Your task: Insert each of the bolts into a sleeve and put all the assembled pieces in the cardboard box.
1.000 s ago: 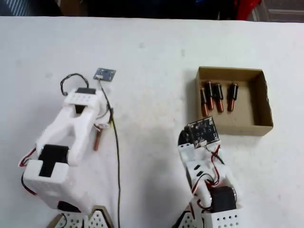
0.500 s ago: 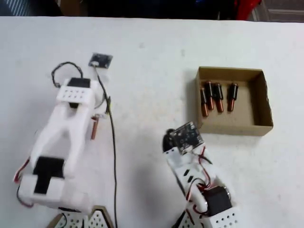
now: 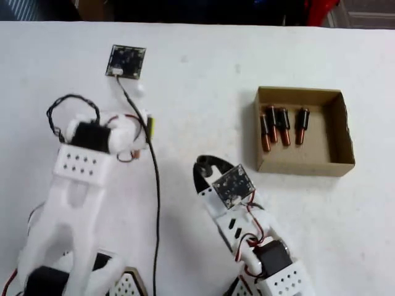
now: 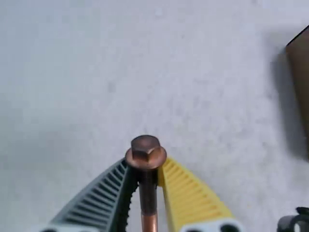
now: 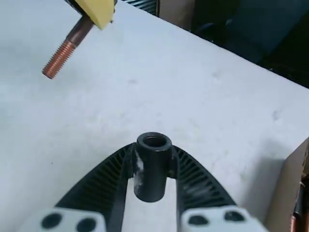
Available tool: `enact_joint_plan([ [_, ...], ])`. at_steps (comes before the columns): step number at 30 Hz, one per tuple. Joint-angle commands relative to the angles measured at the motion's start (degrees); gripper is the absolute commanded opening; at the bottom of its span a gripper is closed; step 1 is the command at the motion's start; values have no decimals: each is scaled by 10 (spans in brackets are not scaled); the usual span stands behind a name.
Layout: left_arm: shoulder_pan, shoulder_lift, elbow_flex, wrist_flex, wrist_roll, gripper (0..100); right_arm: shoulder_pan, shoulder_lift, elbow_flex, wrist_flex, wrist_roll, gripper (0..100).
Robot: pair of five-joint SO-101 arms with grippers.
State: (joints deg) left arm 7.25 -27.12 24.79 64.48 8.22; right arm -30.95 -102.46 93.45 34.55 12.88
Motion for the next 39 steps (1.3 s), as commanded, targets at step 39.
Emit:
enact_joint_plan([
  [39,210,-547,440,-462,-38,21,-54,-5,34,-138,-89,17],
])
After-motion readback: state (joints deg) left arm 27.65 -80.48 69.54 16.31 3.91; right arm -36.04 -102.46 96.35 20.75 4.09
